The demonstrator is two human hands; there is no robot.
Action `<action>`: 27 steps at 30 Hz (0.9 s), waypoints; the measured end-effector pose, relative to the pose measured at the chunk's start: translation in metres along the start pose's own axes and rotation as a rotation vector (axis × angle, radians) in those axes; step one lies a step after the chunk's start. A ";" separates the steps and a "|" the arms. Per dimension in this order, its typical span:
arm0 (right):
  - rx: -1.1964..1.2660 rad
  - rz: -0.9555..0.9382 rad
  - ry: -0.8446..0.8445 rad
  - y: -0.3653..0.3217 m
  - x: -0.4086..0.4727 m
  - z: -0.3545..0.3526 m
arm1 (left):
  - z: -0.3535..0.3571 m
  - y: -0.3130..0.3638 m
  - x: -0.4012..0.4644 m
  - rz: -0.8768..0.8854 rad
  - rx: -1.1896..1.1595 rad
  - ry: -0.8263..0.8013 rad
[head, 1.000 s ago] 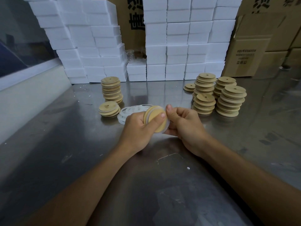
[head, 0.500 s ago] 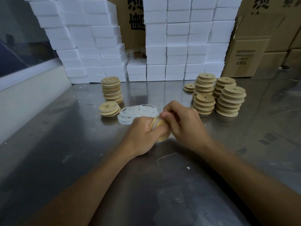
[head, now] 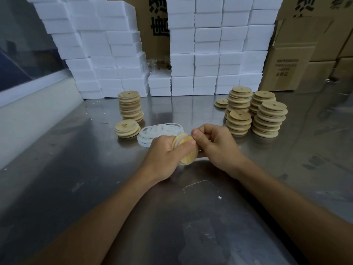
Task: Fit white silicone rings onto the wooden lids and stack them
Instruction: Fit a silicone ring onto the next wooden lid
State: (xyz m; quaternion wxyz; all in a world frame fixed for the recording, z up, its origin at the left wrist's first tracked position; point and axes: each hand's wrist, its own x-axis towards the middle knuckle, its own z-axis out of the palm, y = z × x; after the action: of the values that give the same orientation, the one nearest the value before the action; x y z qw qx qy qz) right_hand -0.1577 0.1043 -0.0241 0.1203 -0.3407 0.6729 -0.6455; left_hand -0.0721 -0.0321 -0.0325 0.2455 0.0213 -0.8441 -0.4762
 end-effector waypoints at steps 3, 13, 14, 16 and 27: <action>0.082 0.060 0.015 0.001 0.001 0.002 | 0.000 -0.001 0.000 -0.002 -0.004 0.010; 0.188 0.130 0.020 0.001 -0.002 0.004 | 0.001 -0.007 0.004 -0.018 -0.035 0.091; 0.160 0.109 0.044 0.001 -0.003 0.006 | 0.001 -0.006 0.003 -0.018 -0.034 0.080; -0.005 0.007 0.111 0.002 -0.004 0.007 | 0.001 -0.005 0.003 -0.028 -0.032 0.054; -0.438 -0.279 0.053 -0.003 -0.005 0.002 | 0.001 -0.003 0.000 0.000 0.021 -0.011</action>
State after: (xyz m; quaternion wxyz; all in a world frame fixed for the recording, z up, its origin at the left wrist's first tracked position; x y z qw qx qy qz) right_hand -0.1520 0.1056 -0.0233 -0.0642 -0.4312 0.7460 -0.5034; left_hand -0.0731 -0.0331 -0.0353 0.2404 0.0211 -0.8503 -0.4677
